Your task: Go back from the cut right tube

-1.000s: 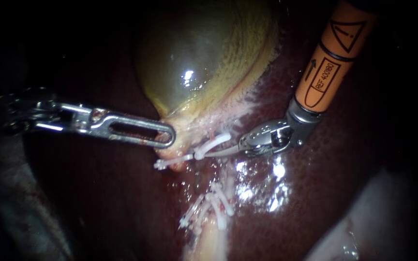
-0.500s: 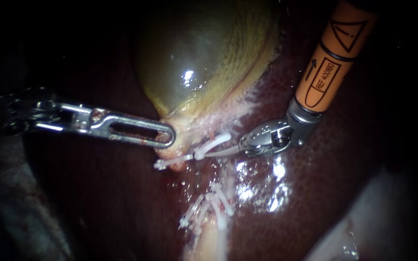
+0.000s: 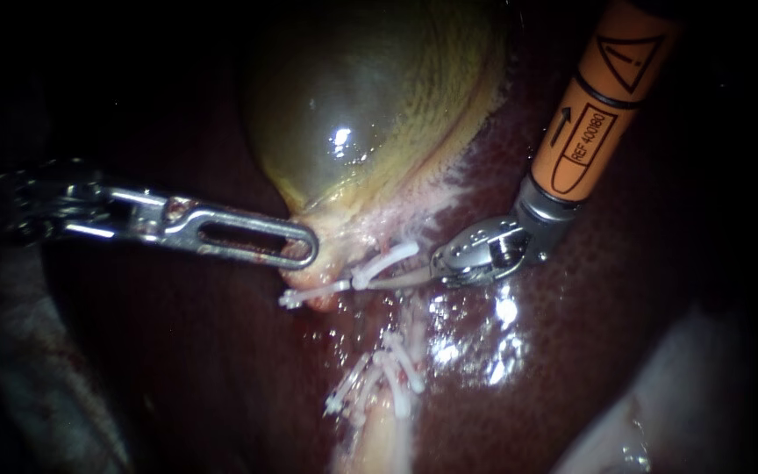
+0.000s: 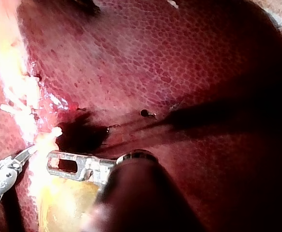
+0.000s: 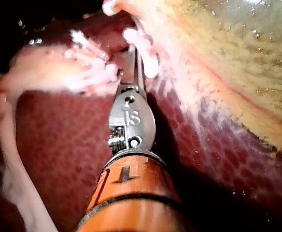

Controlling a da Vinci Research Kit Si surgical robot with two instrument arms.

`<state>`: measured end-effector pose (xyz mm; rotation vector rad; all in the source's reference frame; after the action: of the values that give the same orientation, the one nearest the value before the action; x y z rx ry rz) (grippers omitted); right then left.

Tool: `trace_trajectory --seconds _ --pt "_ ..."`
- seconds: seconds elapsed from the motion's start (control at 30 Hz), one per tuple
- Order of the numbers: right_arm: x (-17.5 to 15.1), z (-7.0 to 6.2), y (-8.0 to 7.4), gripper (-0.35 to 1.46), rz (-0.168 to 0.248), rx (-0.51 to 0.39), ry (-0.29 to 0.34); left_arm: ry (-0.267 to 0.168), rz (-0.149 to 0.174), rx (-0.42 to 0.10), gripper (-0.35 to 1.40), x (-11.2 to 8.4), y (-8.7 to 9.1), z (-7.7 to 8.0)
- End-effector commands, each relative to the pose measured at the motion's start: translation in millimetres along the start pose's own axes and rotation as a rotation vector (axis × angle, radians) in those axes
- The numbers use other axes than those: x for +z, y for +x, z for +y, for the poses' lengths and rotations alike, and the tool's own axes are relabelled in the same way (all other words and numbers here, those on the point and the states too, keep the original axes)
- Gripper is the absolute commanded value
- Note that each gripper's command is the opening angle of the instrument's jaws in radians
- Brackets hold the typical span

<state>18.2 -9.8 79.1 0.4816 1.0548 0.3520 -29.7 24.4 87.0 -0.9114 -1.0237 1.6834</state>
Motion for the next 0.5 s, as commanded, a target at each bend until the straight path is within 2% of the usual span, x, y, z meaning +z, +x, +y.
trace_trajectory --seconds 0.03,0.3,0.5 --pt "0.0 0.0 0.0 0.22 0.000 -0.006 0.001 0.000 0.000 0.000 -0.35 0.0 0.0 0.0" --pt "0.0 -0.1 0.0 0.44 0.000 -0.031 0.001 0.000 0.000 0.000 -0.35 0.0 0.0 0.0" --pt "-0.1 -0.1 -0.1 0.49 0.000 -0.037 0.002 0.000 0.000 0.000 -0.35 0.0 0.0 0.0"
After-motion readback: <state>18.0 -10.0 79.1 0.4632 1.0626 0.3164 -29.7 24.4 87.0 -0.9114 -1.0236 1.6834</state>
